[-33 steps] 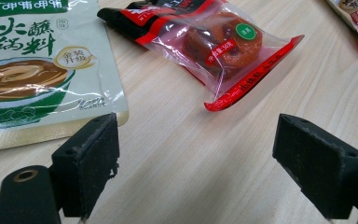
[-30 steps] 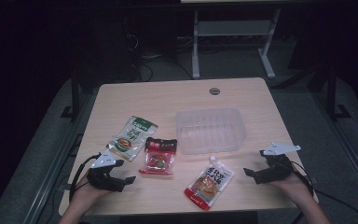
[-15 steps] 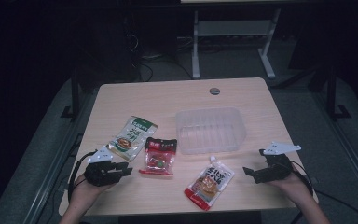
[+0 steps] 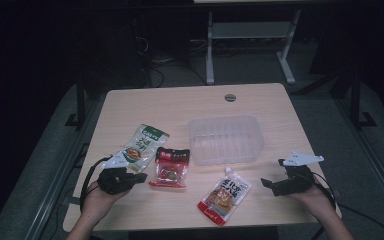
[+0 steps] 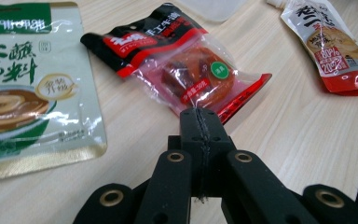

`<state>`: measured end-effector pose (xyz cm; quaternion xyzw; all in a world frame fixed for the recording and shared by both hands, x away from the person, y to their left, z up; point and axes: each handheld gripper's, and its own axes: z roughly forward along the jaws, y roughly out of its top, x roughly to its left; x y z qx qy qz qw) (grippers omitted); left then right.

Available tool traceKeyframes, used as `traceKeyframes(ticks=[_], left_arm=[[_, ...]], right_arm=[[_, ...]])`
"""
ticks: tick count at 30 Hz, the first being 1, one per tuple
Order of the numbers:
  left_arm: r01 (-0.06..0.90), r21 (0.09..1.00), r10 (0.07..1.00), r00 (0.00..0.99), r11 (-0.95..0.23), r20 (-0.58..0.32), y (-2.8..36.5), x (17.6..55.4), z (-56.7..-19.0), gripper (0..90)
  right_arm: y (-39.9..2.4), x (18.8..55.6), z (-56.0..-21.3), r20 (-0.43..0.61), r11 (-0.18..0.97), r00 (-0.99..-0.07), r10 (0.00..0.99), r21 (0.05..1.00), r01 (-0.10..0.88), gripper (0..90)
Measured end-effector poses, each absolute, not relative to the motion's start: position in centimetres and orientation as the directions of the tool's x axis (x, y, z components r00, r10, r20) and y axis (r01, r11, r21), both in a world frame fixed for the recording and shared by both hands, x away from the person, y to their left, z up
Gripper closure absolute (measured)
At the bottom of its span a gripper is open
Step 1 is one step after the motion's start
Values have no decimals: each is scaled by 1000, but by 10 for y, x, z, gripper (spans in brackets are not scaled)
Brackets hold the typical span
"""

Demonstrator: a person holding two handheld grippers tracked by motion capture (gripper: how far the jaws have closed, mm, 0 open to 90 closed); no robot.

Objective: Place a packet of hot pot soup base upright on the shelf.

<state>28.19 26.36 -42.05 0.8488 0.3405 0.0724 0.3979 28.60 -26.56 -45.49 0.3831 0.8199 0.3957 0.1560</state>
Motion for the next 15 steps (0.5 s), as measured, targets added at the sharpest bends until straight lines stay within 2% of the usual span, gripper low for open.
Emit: traceKeyframes(ticks=[15], left_arm=[[491, 743, 636, 763, -455, -115, 238, 306, -417, 896]], right_arm=[[-259, 288, -452, 43, 405, -668, 743, 765, 500, 13]])
